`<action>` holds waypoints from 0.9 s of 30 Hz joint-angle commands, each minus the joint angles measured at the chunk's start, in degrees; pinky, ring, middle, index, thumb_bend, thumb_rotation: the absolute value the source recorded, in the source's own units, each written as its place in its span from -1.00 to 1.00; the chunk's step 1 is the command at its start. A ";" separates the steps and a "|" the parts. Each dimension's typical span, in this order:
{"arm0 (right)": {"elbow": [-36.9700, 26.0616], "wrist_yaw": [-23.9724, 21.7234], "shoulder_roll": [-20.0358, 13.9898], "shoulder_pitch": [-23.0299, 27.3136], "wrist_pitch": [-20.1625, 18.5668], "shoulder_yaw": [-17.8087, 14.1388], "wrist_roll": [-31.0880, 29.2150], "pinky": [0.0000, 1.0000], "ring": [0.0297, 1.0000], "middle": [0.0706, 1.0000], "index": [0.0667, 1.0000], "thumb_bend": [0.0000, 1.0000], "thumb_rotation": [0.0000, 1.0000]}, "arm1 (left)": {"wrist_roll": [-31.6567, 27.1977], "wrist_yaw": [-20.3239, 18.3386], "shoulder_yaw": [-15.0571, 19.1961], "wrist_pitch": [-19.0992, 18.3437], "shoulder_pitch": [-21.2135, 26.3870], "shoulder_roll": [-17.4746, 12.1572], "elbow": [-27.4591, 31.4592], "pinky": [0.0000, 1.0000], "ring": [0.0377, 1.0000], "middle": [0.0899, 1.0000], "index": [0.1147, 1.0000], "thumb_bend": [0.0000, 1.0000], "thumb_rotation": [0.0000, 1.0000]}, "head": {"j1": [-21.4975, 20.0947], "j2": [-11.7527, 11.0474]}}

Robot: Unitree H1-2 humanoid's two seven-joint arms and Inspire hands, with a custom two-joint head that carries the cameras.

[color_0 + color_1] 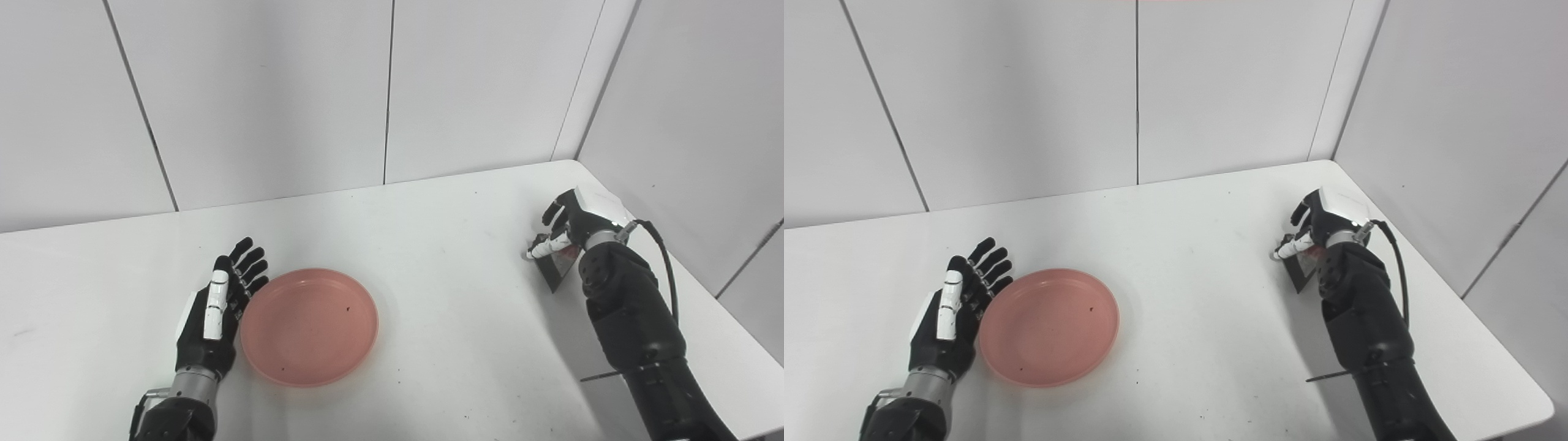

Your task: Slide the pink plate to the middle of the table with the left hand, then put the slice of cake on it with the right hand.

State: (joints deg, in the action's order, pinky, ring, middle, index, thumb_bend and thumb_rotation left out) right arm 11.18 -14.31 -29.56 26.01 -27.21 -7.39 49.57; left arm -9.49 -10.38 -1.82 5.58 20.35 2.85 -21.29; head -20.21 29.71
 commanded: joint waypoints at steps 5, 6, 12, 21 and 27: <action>-4.87 6.20 0.05 1.00 0.89 -0.34 -4.50 -0.73 -0.65 -0.14 -0.12 0.07 -1.00 | 0.35 -0.29 -0.13 0.56 -3.60 -0.16 -2.24 0.75 0.78 0.77 0.72 0.22 1.00 | 0.59 0.18; -5.38 6.93 0.13 0.94 0.99 -0.22 -5.13 -0.72 -0.64 -0.14 -0.12 0.07 -1.00 | 0.34 -0.35 -0.17 0.56 -3.61 -0.18 -2.24 0.75 0.78 0.77 0.72 0.22 1.00 | 0.59 0.18; -8.51 10.56 0.96 0.38 4.12 0.43 -10.25 -0.71 -0.62 -0.14 -0.12 0.07 -1.00 | 0.38 -0.13 -0.18 0.98 -3.53 0.10 -2.59 0.75 0.78 0.77 0.73 0.20 1.00 | 1.08 0.17; -10.78 12.33 3.03 0.21 7.77 2.00 -17.31 -0.35 -0.21 -0.13 -0.11 0.06 -1.00 | 0.95 0.15 -0.69 1.06 -3.69 0.46 -2.50 0.76 0.78 0.77 0.74 0.20 1.00 | 2.70 0.08; -12.86 11.94 4.76 0.08 8.93 3.55 -20.89 -0.17 -0.05 -0.04 -0.15 0.05 -1.00 | 1.88 0.59 -0.70 2.38 -3.55 1.23 -3.37 0.77 0.78 0.76 0.74 0.19 1.00 | 3.84 -0.10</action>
State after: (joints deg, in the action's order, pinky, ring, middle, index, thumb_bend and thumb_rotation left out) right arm 0.61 -3.55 -24.28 24.55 -21.51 -3.87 29.41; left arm -7.95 -9.99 -2.29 6.18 20.34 3.42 -21.50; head -16.44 29.53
